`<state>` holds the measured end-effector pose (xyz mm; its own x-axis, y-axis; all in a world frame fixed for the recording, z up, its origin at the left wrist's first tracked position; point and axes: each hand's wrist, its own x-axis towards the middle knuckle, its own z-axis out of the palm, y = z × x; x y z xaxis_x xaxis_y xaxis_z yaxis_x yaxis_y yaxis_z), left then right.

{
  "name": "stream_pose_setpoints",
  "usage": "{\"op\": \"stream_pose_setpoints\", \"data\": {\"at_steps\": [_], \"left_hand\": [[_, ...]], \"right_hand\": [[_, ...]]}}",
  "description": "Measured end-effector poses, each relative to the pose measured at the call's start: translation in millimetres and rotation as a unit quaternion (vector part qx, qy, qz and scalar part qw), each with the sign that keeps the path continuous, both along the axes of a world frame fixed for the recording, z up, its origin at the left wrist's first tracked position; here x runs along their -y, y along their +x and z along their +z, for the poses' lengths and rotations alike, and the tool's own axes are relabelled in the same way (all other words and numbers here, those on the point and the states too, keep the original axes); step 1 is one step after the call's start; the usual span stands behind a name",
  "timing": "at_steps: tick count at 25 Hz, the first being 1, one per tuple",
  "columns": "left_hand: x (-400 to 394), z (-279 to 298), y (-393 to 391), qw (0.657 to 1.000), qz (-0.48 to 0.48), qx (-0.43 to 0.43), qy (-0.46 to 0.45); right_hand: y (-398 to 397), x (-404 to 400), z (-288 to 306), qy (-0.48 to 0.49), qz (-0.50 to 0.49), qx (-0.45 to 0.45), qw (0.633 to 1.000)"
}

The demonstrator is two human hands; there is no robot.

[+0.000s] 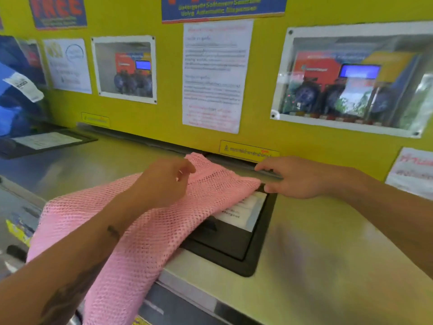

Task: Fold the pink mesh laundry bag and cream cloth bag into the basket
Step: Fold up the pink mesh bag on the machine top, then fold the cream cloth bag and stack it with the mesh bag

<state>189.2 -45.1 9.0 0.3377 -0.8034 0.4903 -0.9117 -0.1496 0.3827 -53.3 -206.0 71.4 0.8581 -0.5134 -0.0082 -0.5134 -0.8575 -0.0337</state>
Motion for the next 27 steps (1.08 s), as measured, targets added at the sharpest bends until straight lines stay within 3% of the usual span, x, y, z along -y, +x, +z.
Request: {"op": "stream_pose_setpoints", "data": {"at_steps": [5, 7, 11, 15, 20, 23, 27], "left_hand": [[15.0, 37.1, -136.8, 0.985, -0.147, -0.044, -0.080], [25.2, 44.5, -199.3, 0.968, -0.230, -0.070, -0.070], [58.1, 38.9, -305.6, 0.941, -0.337, -0.026, -0.026], [104.9, 12.1, -375.5, 0.939, -0.336, 0.034, 0.067], [148.4, -18.9, -407.4, 0.933, -0.243, 0.093, 0.248], [146.0, -19.2, -400.9, 0.935, -0.218, 0.114, 0.256], [122.0, -14.1, -366.0, 0.956, -0.181, 0.064, 0.221]], "right_hand": [[-116.5, 0.6, 32.7, -0.010, -0.070, -0.075, 0.995], [-177.2, 4.3, 45.2, -0.029, -0.123, -0.111, 0.986], [-283.5, 17.3, 49.0, -0.031, -0.246, -0.135, 0.959], [-349.1, 15.8, 34.3, 0.026, -0.320, -0.171, 0.932], [-373.9, 9.3, 11.4, 0.074, -0.339, -0.167, 0.923], [-363.5, 5.1, 6.5, 0.113, -0.321, -0.171, 0.925], [-329.7, -5.5, 10.4, 0.158, -0.294, -0.127, 0.934]]}}
